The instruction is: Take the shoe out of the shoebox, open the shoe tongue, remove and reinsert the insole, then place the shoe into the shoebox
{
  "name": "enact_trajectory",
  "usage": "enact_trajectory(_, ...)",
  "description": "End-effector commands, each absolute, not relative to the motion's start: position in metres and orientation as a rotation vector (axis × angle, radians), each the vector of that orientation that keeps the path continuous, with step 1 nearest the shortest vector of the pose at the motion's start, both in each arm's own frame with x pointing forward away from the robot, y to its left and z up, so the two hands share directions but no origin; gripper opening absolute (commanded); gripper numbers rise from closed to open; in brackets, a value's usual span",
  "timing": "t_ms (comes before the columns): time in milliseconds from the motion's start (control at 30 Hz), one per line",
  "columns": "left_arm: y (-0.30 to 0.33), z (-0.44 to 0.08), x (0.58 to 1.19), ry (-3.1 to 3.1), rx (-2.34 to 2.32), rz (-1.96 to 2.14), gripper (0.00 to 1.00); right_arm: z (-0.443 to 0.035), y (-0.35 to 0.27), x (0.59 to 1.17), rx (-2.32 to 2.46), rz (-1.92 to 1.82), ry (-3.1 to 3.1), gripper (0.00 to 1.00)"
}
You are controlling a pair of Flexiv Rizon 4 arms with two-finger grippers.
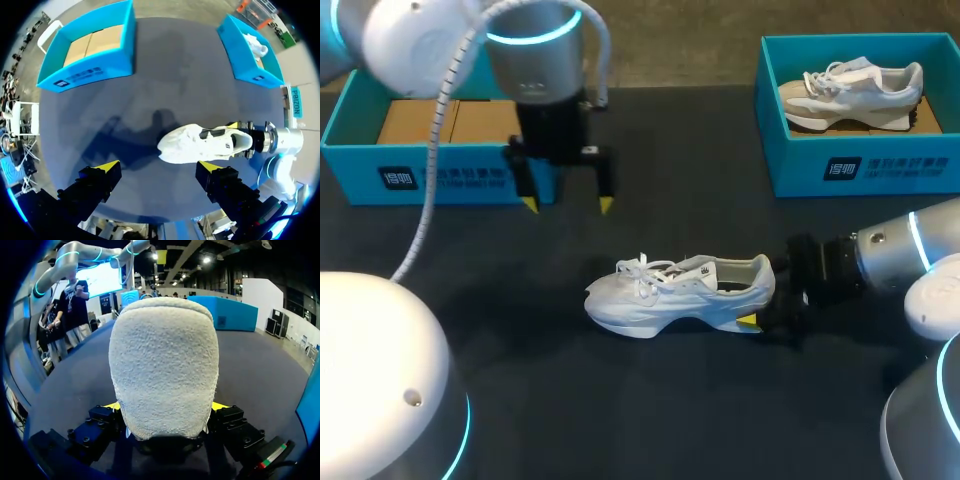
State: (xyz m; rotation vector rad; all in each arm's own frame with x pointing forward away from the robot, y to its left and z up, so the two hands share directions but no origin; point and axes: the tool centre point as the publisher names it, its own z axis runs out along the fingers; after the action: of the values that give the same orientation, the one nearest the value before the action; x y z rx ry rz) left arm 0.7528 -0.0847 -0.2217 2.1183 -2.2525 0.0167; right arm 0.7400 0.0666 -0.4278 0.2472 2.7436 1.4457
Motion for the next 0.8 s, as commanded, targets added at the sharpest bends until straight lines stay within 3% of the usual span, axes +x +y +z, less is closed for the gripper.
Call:
enact_trajectory(33, -0.114, -0.226, 0.754, -2.282, 2.114, -0.036, 1.0, -0.43, 0.068, 0.741, 0.25, 1.44, 2.744, 0.0)
enact_trajectory(800, -0.202, -0.283, 0.757, -2.407, 2.089, -0.215, 1.0, -0.43, 0.068, 0.741, 0.25, 1.44, 2.744, 0.0)
